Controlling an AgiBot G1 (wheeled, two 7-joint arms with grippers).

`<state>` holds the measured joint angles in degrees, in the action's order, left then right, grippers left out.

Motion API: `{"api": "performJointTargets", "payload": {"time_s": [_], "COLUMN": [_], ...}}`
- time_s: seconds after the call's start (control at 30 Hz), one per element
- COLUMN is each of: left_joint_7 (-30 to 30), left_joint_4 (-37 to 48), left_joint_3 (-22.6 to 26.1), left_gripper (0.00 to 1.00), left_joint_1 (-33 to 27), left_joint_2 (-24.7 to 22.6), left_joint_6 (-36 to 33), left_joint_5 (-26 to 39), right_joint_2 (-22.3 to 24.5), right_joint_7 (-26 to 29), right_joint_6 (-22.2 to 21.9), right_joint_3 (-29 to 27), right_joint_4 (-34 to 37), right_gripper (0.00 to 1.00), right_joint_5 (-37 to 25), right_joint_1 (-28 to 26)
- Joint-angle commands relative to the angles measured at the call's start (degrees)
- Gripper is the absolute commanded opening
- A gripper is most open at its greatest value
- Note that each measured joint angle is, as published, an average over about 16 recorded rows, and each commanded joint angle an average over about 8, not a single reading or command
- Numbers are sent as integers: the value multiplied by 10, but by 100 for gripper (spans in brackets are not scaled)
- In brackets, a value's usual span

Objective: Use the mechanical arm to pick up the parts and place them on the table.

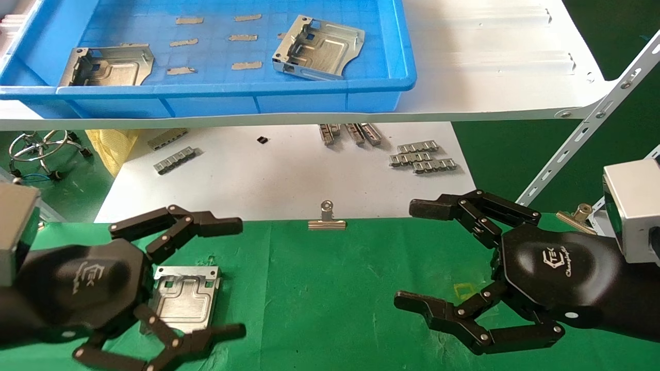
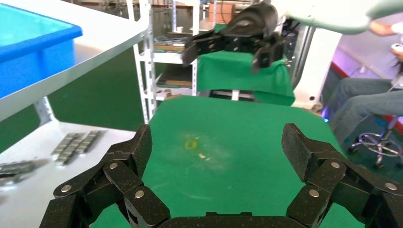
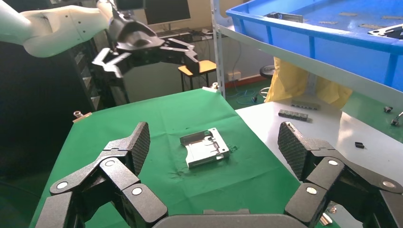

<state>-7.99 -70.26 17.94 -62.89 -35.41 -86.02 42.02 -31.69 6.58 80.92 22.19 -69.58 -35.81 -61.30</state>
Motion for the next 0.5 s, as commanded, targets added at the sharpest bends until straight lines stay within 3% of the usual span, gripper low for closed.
{"api": "performJointTargets", "payload": {"time_s": [0.03,0.5], "left_joint_7": [-17,-32], "left_joint_4": [-20,-44], "left_joint_3": [-12,-26], "left_gripper": [100,100], "left_joint_1": [8,18], "left_joint_2": [2,6], "left_joint_6": [2,4], "left_joint_5": [-1,-3], "right_joint_2": [0,0], "right_joint_7": [0,0], "right_joint_6": [0,0], "right_joint_3": [0,0], "right_joint_4": [0,0], "right_gripper": [100,100], "right_joint_5": [0,0], "right_joint_1": [0,0]}}
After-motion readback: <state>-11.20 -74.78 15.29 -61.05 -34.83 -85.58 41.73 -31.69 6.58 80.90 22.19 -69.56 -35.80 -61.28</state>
